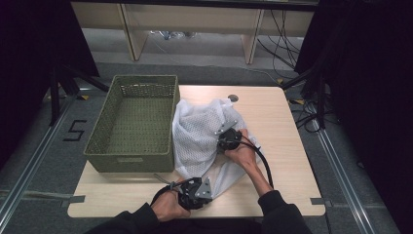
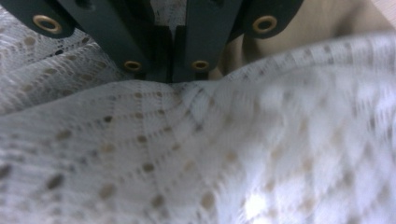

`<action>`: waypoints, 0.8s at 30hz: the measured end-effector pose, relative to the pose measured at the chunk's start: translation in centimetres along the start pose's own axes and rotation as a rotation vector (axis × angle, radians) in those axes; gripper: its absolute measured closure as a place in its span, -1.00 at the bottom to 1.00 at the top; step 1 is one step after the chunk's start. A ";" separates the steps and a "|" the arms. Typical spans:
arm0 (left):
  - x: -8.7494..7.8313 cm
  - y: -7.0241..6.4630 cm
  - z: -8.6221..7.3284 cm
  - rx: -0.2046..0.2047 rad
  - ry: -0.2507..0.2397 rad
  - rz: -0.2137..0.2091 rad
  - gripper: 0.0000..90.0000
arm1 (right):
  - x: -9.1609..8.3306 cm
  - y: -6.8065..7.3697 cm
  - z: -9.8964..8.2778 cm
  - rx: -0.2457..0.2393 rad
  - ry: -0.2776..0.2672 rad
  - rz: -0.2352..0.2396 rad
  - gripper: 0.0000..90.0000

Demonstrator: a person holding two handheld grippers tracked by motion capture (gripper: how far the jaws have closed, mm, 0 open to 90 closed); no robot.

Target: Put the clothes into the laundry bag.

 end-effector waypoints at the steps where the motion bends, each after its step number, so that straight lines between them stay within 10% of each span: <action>1: -0.1 0.1 -0.1 0.015 0.013 -0.003 0.98 | 0.1 -0.2 0.0 0.022 0.016 0.003 1.00; 8: -0.8 0.6 -0.6 -0.029 0.010 0.000 0.98 | -1.5 -0.9 -0.6 -0.012 0.038 0.007 1.00; 13: -1.7 1.3 -1.0 -0.033 0.004 0.018 0.97 | -3.8 -1.0 -1.1 -0.138 0.050 0.043 1.00; 17: -2.3 1.9 -1.1 -0.077 -0.024 0.066 0.95 | -7.3 0.1 -1.1 -0.096 0.051 0.070 1.00; 24: -2.5 2.9 -2.5 -0.128 0.033 0.107 0.92 | -11.4 2.6 -2.5 -0.208 0.074 0.140 1.00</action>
Point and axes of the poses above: each handheld gripper's, and its own axes: x roughly forward along the jaws, z roughly out of its top, y roughly to its left, the point moved 7 cm from there along x, roughly forward along the jaws, and after that the axes turned 13 degrees about x, right-handed, at the moved point
